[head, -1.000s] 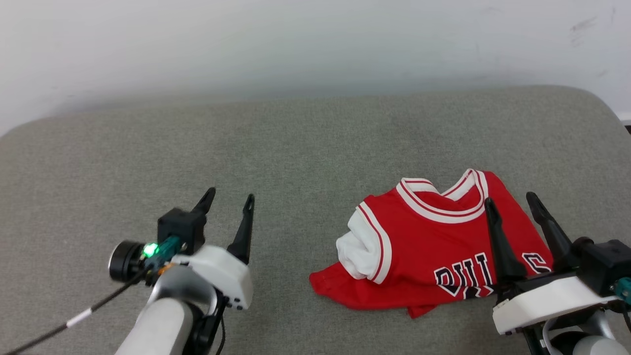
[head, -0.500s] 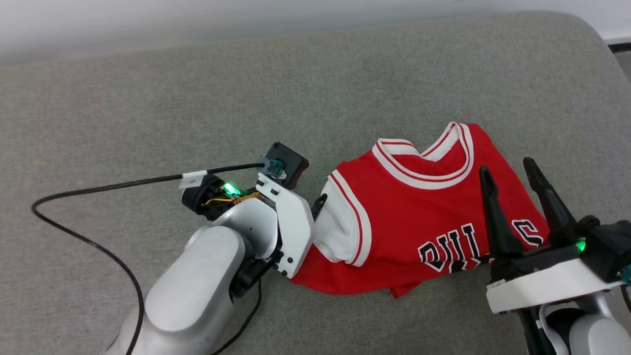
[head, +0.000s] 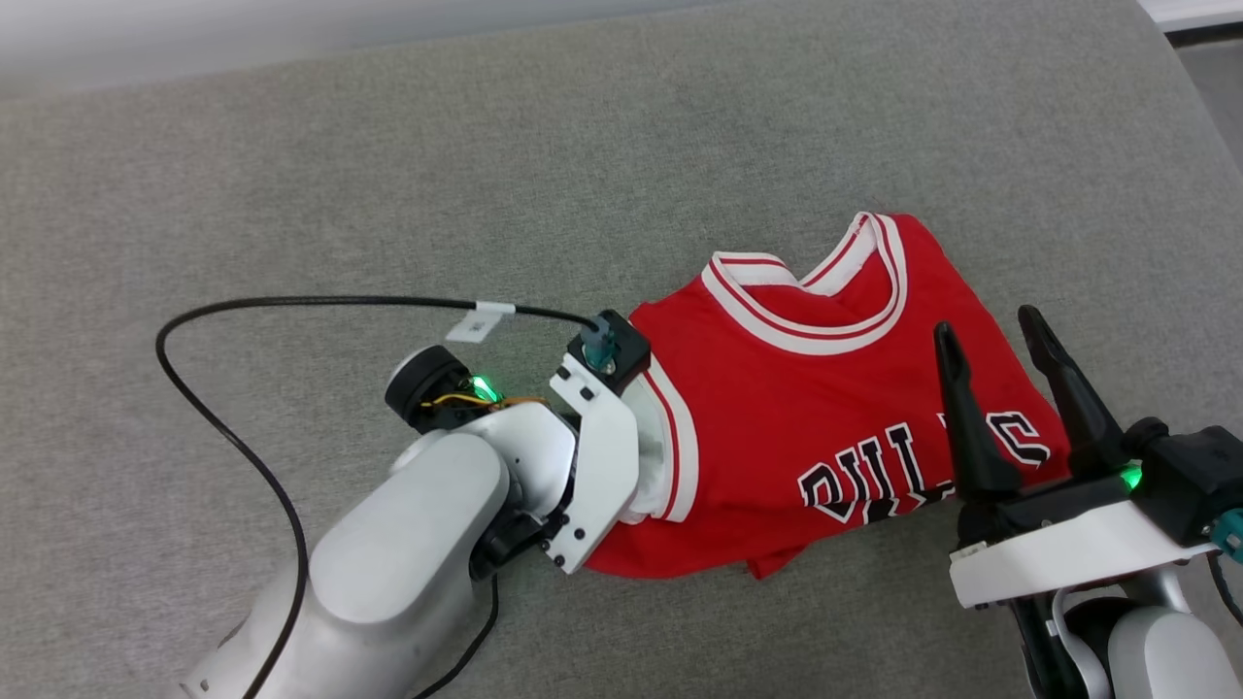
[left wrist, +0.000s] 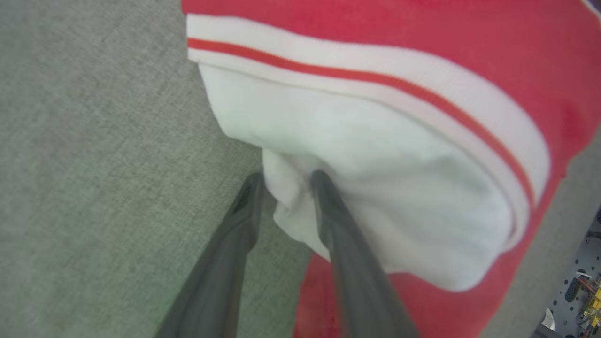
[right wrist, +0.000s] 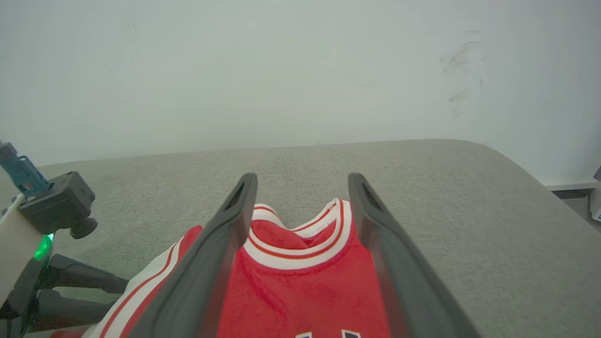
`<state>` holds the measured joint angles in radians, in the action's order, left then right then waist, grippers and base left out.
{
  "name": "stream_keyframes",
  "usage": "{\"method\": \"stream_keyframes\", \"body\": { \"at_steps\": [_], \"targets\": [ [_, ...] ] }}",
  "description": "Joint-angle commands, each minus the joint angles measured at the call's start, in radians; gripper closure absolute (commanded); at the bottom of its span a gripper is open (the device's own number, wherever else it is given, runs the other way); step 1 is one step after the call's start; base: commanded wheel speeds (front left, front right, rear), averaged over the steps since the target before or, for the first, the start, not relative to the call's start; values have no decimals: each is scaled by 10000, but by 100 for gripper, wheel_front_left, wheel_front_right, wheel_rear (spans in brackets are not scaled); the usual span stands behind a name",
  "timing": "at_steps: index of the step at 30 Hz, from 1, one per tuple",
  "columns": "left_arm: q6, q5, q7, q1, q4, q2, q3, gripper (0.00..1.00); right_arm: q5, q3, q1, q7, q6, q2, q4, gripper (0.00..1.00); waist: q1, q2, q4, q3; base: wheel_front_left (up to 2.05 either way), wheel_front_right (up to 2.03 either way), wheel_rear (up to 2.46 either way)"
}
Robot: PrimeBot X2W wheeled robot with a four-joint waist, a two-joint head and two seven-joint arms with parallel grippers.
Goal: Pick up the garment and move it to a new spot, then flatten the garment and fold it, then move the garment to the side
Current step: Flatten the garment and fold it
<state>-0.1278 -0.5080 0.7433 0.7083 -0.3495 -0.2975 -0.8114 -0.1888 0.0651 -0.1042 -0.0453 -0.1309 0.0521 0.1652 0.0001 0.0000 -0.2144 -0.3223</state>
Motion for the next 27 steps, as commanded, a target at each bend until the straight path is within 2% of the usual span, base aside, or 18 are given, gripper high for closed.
{"method": "stream_keyframes", "body": {
  "at_steps": [1,4,8,13,20,27],
  "targets": [
    [-40,-25,-60,-357,-293,-98,-297,100,-10,-38,-99,-58,3,-31,-23,0,-1,0,62,111,0,0,0],
    [74,215,-889,-85,-151,-126,-89,100,109,-59,-38,-1,3,-31,-52,0,-1,0,246,357,0,0,0],
    [602,472,-2064,-128,148,-137,283,100,267,-100,56,128,3,-31,13,0,-1,0,606,763,0,0,0],
    [1316,450,-3040,-712,858,-471,824,100,439,-166,272,366,3,-28,104,0,-1,0,1172,1328,0,0,0],
    [2785,137,-4002,-2440,2380,-1351,1958,100,457,-328,572,704,3,-29,252,0,-1,0,1845,1870,0,0,0],
    [4302,-679,-4183,-5091,3135,-2248,3187,100,363,-343,890,925,3,-29,374,0,-1,0,2167,2093,0,0,0]
  ]
}}
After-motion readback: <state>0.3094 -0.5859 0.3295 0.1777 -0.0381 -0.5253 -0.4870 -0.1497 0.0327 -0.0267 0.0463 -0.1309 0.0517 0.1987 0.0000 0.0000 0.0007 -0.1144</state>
